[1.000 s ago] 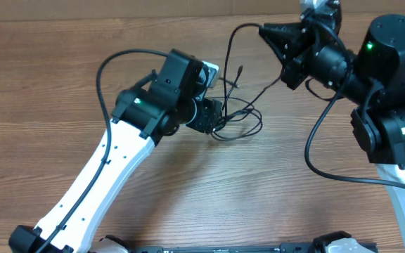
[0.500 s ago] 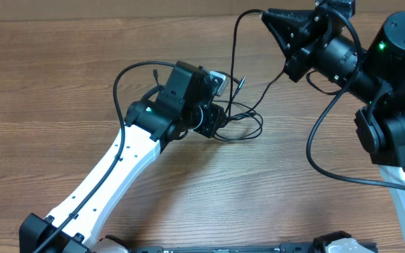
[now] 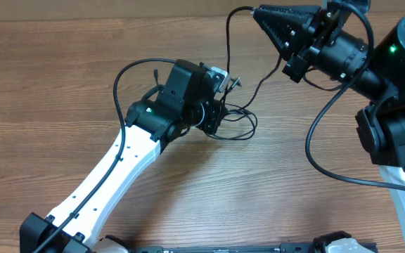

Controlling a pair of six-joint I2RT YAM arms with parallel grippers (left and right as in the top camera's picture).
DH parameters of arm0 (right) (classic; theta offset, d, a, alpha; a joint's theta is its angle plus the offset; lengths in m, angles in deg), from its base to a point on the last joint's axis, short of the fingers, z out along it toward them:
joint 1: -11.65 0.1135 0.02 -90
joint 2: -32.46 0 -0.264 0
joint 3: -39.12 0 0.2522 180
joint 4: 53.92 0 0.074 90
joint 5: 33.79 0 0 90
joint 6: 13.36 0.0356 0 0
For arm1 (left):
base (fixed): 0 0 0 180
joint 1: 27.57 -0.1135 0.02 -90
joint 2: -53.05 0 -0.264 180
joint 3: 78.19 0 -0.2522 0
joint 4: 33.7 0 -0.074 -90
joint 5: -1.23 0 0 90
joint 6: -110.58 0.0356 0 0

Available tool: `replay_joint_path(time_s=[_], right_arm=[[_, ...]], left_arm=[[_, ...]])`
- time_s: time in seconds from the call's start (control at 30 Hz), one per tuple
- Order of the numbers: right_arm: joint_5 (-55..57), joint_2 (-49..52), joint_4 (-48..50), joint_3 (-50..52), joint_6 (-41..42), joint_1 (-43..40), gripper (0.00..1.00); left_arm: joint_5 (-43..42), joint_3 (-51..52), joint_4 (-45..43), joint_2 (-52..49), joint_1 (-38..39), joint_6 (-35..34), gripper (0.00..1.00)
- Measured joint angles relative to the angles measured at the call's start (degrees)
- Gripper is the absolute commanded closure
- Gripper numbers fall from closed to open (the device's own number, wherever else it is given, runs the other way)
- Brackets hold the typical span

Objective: Untangle cables

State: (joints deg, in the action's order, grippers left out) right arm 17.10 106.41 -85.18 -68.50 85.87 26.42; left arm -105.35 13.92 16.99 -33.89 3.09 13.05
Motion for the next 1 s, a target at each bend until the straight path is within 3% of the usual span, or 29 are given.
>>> replay_joint_path(time_s=[0.2,0.7,0.87,1.0], right_arm=[[-1.0,0.0,0.1,0.0,0.6,-1.3,0.96],[-3.5,-0.1,-0.1,0.0,0.6,-19.3,0.96],[-4.3,-1.1,0.0,0.0,0.6,-22.1,0.96],[-5.0,-2.3,0.0,0.0,0.6,-23.0,0.96]], left_arm=[[0.0,2.1,-0.1,0.0,0.0,0.5,0.91],[3.5,7.3,0.7,-0.3,0.0,0.7,0.89],[4.0,7.4,0.7,-0.3,0.0,0.7,0.83],[4.1,7.4,0.7,-0.3,0.0,1.1,0.64]])
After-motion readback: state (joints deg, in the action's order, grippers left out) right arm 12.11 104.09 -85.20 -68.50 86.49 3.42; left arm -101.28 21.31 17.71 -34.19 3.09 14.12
